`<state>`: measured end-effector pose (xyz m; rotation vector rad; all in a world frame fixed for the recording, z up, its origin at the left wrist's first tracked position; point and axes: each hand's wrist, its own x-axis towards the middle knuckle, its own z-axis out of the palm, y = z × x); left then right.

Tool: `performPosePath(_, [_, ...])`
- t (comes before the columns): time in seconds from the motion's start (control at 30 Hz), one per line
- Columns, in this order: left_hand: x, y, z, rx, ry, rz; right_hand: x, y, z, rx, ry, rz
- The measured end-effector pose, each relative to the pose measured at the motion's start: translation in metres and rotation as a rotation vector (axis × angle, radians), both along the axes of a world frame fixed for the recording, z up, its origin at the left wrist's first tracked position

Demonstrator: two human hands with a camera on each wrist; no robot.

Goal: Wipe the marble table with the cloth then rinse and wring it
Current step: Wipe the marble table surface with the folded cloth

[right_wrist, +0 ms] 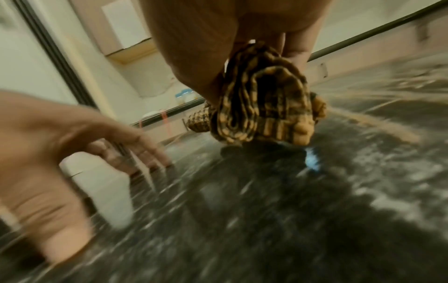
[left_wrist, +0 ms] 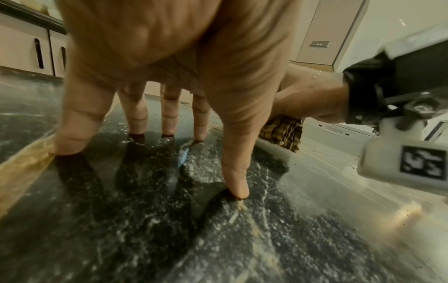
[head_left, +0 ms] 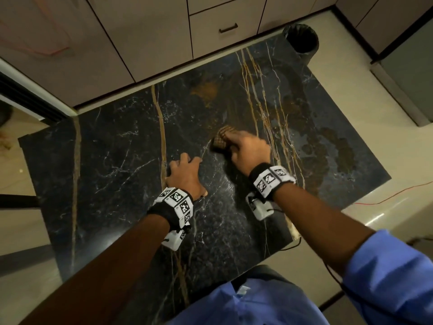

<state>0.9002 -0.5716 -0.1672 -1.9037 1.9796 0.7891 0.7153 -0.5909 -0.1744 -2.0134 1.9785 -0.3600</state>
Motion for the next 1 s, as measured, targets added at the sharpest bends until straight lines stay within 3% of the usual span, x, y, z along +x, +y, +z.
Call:
performPosePath(0.17, [0.000,-0.008,0.002,-0.006,-0.060,-0.079,0.023,0.004,-0.009,0.047,0.008,0.107])
performPosePath(0.27, [0.002,-0.018,0.003,-0.022,-0.049,-0.085,-0.009,-0.022,-0.007,0.010,0.029,-0.050])
performPosePath(0.4, [0.009,-0.034,0.002,-0.079,-0.058,-0.057,-0.065,-0.057,0.000,0.125,0.040,-0.370])
performPosePath(0.47, [0.013,-0.045,0.003,-0.121,-0.104,-0.088,-0.073,-0.061,0.000,0.127,0.000,-0.432])
performPosePath(0.6, [0.020,-0.076,0.007,-0.152,-0.164,-0.099,-0.032,-0.040,-0.006,-0.004,-0.036,-0.240])
performPosePath(0.7, [0.026,-0.098,0.007,-0.103,-0.153,-0.067,0.015,-0.016,-0.018,0.007,-0.091,-0.018])
performPosePath(0.8, [0.028,-0.113,0.006,-0.049,-0.129,-0.063,0.036,-0.013,-0.023,0.015,-0.034,0.124])
performPosePath(0.9, [0.026,-0.122,0.006,-0.005,-0.097,-0.068,0.023,-0.029,-0.020,0.015,-0.012,0.118])
performPosePath(1.0, [0.022,-0.128,0.007,0.025,-0.085,-0.055,-0.012,-0.059,-0.015,-0.003,0.012,-0.068])
